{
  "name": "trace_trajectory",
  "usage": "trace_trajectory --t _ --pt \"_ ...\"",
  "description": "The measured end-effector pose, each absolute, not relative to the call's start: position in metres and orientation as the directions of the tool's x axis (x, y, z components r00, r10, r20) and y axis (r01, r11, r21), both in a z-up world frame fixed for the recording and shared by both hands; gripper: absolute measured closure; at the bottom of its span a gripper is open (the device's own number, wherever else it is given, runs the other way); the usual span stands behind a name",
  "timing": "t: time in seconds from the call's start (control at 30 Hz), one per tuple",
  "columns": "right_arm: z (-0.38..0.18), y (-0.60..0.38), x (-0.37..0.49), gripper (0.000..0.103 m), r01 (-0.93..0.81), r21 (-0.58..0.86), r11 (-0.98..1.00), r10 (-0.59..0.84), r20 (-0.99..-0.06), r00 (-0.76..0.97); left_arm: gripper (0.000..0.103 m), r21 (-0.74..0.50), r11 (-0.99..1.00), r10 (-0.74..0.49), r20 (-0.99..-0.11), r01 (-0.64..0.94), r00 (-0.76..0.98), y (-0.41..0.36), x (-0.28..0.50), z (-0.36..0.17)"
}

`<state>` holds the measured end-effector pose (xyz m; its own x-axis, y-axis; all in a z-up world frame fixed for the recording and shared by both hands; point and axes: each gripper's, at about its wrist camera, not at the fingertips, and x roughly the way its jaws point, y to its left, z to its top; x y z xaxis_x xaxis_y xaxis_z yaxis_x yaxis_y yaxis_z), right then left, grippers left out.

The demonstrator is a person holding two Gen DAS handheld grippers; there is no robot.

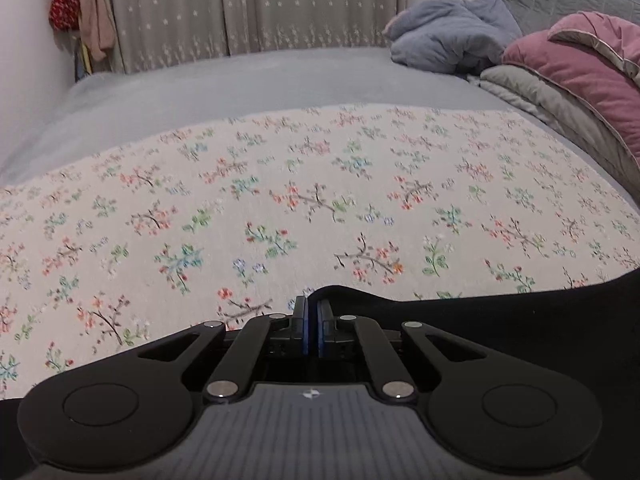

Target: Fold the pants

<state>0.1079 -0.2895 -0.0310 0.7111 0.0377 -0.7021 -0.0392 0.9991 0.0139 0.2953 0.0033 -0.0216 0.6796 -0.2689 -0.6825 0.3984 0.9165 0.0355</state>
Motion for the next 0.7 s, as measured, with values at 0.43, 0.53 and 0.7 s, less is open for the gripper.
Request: trace_trajectory --t 0.43,0.53,0.7 --pt "-0.030 -0.286 0.105 0.040 -0.009 0.003 1.000 0.008 -0.696 0.718 0.087 0.104 0.940 -0.181 -0.654 0.324 0.734 -0.008 0.297 -0.038" --pt "-0.028 -0.285 0.103 0.039 -0.002 -0.015 1.000 -0.009 -0.688 0.726 0.078 0.029 0.962 -0.198 -0.613 0.272 0.765 0.002 0.292 -0.024" --pt "-0.014 -0.283 0.085 0.039 -0.018 0.005 1.000 0.017 -0.627 0.779 0.057 -0.055 0.975 -0.208 -0.549 0.214 0.809 0.014 0.269 0.020"
